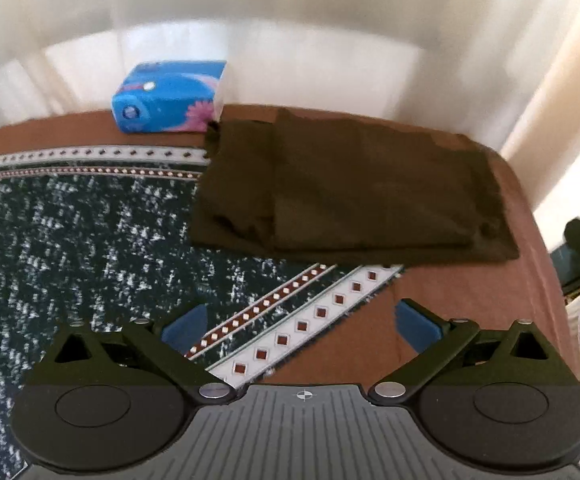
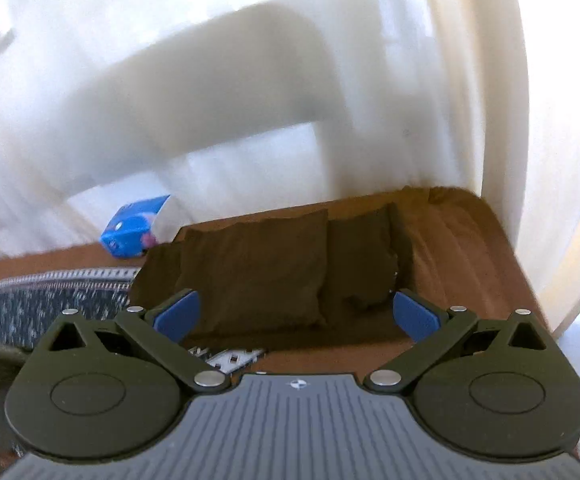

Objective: Fold clothes

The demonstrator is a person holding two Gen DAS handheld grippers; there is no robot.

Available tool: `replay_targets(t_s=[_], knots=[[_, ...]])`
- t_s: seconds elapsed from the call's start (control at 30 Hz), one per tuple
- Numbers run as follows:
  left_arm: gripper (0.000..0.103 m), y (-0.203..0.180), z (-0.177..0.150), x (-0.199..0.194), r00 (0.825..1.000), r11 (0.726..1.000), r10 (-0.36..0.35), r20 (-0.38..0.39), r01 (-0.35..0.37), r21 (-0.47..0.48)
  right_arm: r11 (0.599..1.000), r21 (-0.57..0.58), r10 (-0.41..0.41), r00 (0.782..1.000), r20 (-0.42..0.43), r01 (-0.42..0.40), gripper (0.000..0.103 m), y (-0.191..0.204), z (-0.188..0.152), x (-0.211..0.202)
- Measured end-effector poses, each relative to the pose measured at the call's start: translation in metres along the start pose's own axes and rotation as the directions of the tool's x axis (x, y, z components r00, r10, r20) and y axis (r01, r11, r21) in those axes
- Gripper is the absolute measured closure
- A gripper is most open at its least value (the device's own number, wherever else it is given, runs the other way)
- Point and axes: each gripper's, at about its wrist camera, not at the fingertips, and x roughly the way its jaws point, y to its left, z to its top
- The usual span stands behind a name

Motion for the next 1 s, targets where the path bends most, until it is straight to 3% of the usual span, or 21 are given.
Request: replay_targets(t_s=[0.2, 0.3, 0.4, 0.77, 1.0], knots=[[0.000, -0.009, -0.011, -0.029, 0.997, 0.999, 0.027, 0.065, -0.029, 0.019, 0.995, -0.102, -0.006, 0.999, -0.043, 0.001, 0.001, 0.016, -0.016, -0.021], [0.000, -0.013, -0.014, -0.034, 0.993, 0.996, 0.072, 0.091, -0.076, 0.037, 0.989, -0.150, -0.008, 0.999, -0.049, 0.001, 0.001, 0.025, -0.021, -0.024], [0.000, -0.015, -0.016, -0.037, 0.989, 0.992, 0.104, 0.107, -0.111, 0.060, 0.990, -0.138, -0.002, 0.998, -0.061, -0.006, 0.001, 0.027, -0.023, -0.027], [0.000, -0.016, -0.017, -0.039, 0.984, 0.991, 0.117, 0.133, -0.125, 0.054, 0.990, -0.138, -0.025, 0.995, -0.091, 0.012, 0.001, 0.027, -0.026, -0.022], [0.000, -0.016, -0.014, -0.039, 0.987, 0.995, 0.080, 0.143, -0.087, 0.046, 0.991, -0.136, -0.029, 0.996, -0.090, 0.017, 0.001, 0.027, -0.025, -0.021]])
